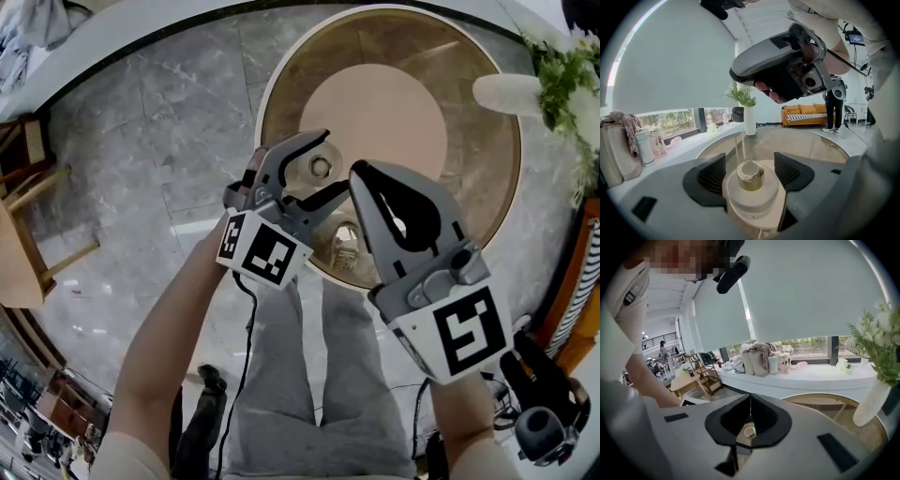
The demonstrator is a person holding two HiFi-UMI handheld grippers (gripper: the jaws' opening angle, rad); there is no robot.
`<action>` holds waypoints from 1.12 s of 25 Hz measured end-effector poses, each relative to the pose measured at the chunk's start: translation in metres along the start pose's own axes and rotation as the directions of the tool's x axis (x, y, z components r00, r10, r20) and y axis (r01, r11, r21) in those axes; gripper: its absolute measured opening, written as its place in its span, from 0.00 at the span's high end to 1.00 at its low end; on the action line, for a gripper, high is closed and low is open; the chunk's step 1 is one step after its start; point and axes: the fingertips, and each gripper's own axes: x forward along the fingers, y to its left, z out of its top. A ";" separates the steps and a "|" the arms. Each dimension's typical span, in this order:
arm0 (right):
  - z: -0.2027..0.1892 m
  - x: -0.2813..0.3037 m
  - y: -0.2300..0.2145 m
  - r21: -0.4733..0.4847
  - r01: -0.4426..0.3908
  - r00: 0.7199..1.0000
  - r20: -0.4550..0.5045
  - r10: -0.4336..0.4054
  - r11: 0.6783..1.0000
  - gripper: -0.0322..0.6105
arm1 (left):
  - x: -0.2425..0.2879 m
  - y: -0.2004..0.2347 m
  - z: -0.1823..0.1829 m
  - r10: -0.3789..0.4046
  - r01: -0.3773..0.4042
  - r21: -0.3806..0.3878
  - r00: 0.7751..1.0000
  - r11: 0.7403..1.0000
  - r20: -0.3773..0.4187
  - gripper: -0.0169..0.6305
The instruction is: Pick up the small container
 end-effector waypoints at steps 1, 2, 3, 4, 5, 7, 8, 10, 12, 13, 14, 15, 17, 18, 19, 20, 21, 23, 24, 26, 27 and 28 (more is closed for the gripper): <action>-0.003 0.002 0.000 0.005 -0.001 1.000 -0.004 0.001 1.000 0.94 | 0.002 -0.001 -0.003 -0.009 0.009 -0.004 1.000 1.000 0.001 0.50; -0.008 0.004 -0.001 0.017 0.000 1.000 -0.015 0.001 1.000 0.94 | 0.004 -0.002 -0.005 -0.016 0.016 -0.007 1.000 1.000 0.006 0.50; -0.013 0.005 -0.001 0.033 0.001 0.999 -0.032 0.000 0.999 0.94 | 0.005 -0.002 -0.006 -0.022 0.022 -0.009 1.000 1.000 0.015 0.50; -0.018 0.007 -0.002 0.046 0.002 0.999 -0.047 0.001 0.999 0.94 | 0.006 -0.001 -0.006 -0.026 0.026 -0.013 0.999 1.000 0.029 0.50; -0.022 0.009 -0.004 0.053 0.001 0.998 -0.058 0.002 0.999 0.94 | 0.006 0.000 -0.005 -0.028 0.029 -0.020 0.999 0.999 0.044 0.50; -0.029 0.014 -0.007 0.058 -0.004 0.997 -0.073 0.008 0.998 0.94 | 0.007 0.002 -0.004 -0.035 0.038 -0.042 0.997 0.998 0.071 0.48; -0.032 0.016 -0.008 0.060 -0.005 0.997 -0.078 0.010 0.998 0.94 | 0.007 0.003 -0.004 -0.042 0.046 -0.052 0.996 0.998 0.077 0.48; -0.039 0.020 -0.010 0.067 -0.008 0.996 -0.087 0.014 0.998 0.94 | 0.010 0.002 -0.010 -0.056 0.060 -0.064 0.996 0.996 0.064 0.47; -0.043 0.023 -0.009 0.079 -0.012 0.996 -0.091 0.019 0.997 0.94 | 0.013 0.000 -0.021 -0.066 0.068 -0.068 0.997 0.995 0.028 0.46; -0.044 0.025 -0.009 0.082 -0.015 0.995 -0.093 0.023 0.996 0.94 | 0.015 0.000 -0.026 -0.070 0.071 -0.069 0.997 0.995 0.014 0.46; -0.045 0.026 -0.009 0.085 -0.018 0.995 -0.096 0.026 0.996 0.94 | 0.017 0.000 -0.029 -0.073 0.073 -0.070 0.997 0.995 0.007 0.46; -0.047 0.028 -0.008 0.086 -0.020 0.995 -0.100 0.029 0.996 0.94 | 0.018 0.000 -0.030 -0.075 0.075 -0.073 0.997 0.995 0.007 0.46; -0.051 0.029 -0.008 0.089 -0.024 0.994 -0.105 0.033 0.996 0.94 | 0.022 -0.001 -0.030 -0.080 0.081 -0.076 0.997 0.994 0.011 0.46; -0.054 0.029 -0.008 0.088 -0.028 0.994 -0.105 0.037 0.996 0.94 | 0.024 -0.002 -0.030 -0.084 0.085 -0.077 0.996 0.993 0.013 0.46; -0.056 0.029 -0.007 0.085 -0.035 0.993 -0.106 0.044 0.996 0.94 | 0.026 -0.004 -0.030 -0.089 0.090 -0.081 0.996 0.993 0.015 0.46; -0.058 0.028 -0.006 0.081 -0.045 0.993 -0.108 0.054 0.996 0.94 | 0.028 -0.005 -0.029 -0.093 0.094 -0.087 0.996 0.992 0.016 0.46; -0.061 0.028 -0.005 0.075 -0.053 0.992 -0.113 0.062 0.996 0.94 | 0.030 -0.006 -0.029 -0.097 0.098 -0.092 0.995 0.991 0.016 0.46; -0.065 0.030 -0.007 0.067 -0.058 0.991 -0.121 0.066 0.996 0.94 | 0.033 -0.006 -0.028 -0.105 0.106 -0.097 0.994 0.990 0.019 0.46; -0.067 0.031 -0.009 0.068 -0.055 0.990 -0.123 0.063 0.996 0.94 | 0.033 -0.005 -0.028 -0.109 0.111 -0.099 0.994 0.989 0.020 0.46; -0.072 0.033 -0.011 0.075 -0.045 0.990 -0.128 0.055 0.996 0.94 | 0.033 -0.005 -0.028 -0.114 0.116 -0.103 0.993 0.988 0.020 0.46; -0.074 0.034 -0.013 0.081 -0.041 0.990 -0.130 0.052 0.996 0.94 | 0.033 -0.005 -0.028 -0.117 0.118 -0.103 0.993 0.988 0.019 0.46; -0.076 0.035 -0.014 0.088 -0.040 0.990 -0.130 0.051 0.995 0.94 | 0.033 -0.005 -0.028 -0.120 0.122 -0.101 0.993 0.987 0.018 0.46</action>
